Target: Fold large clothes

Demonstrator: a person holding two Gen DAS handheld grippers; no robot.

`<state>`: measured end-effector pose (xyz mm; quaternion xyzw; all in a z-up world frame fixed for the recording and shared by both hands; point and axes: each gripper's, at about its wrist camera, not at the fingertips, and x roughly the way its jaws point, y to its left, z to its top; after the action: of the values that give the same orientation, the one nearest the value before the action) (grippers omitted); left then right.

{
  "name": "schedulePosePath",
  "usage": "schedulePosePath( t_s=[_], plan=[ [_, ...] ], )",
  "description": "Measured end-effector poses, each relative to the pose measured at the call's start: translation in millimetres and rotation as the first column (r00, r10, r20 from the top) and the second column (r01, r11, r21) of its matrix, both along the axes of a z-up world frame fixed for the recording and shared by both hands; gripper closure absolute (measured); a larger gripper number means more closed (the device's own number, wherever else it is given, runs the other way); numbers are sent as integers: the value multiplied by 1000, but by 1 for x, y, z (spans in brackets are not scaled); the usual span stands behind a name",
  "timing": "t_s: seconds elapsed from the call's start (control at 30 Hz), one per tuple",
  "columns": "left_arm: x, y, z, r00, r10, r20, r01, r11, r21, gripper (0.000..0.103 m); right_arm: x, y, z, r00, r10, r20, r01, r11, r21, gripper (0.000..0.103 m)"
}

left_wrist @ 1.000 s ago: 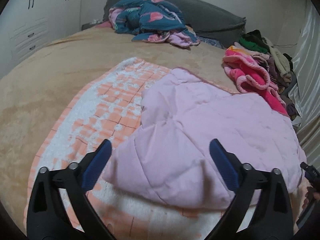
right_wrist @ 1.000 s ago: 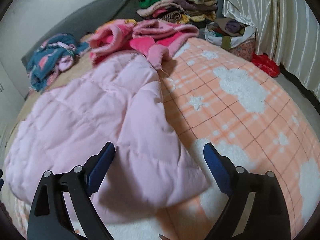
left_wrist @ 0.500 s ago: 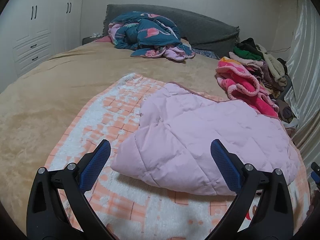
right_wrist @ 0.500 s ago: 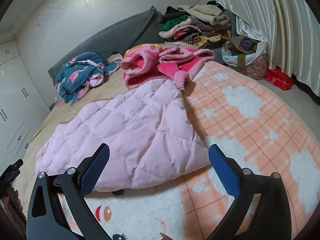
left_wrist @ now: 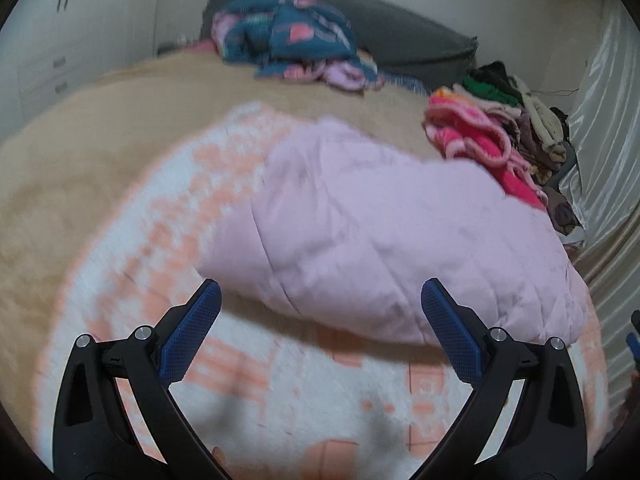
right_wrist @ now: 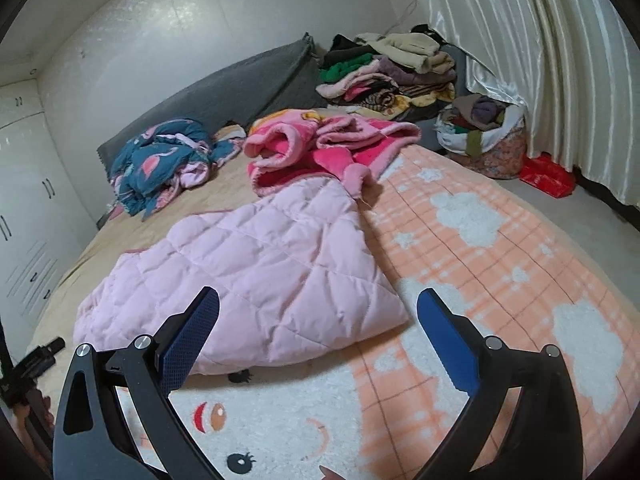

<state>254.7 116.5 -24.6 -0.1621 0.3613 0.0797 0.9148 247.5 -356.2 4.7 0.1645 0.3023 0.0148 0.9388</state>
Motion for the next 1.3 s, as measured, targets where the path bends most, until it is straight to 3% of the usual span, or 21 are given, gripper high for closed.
schedulePosePath(
  t_s=[0.1,0.2,0.33,0.47,0.63,0.8,1.07,1.3],
  plan=[
    [7,-1,-17,999,-10,-38,7,997,-71,9,5,-1,-15,999,-14,-43,15,1000,15,4],
    [11,-4,-25,999,-7,-41,4,998,-59,9,14,-1,-33,995,-27,-93,31,999,40,4],
    [17,-1,-37,998,6,-66,-13,995,-104,9,33,-1,-64,982,-39,-184,57,994,91,4],
    [22,3,-47,997,1,-79,-14,987,-159,9,53,-4,-96,965,-32,-259,88,975,206,4],
    [26,5,-50,998,1,-70,-14,982,-187,9,73,-6,-114,968,-13,-252,101,935,340,4],
    [33,11,-52,998,16,-62,-30,971,-238,9,96,1,-117,974,8,-226,78,926,369,4],
    [47,25,-65,998,12,-55,-32,920,-390,9,117,-4,-125,980,17,-197,70,903,424,4],
    [58,39,-79,999,38,-30,-48,843,-535,8,128,-3,-125,980,26,-196,62,901,429,4]
  ],
)
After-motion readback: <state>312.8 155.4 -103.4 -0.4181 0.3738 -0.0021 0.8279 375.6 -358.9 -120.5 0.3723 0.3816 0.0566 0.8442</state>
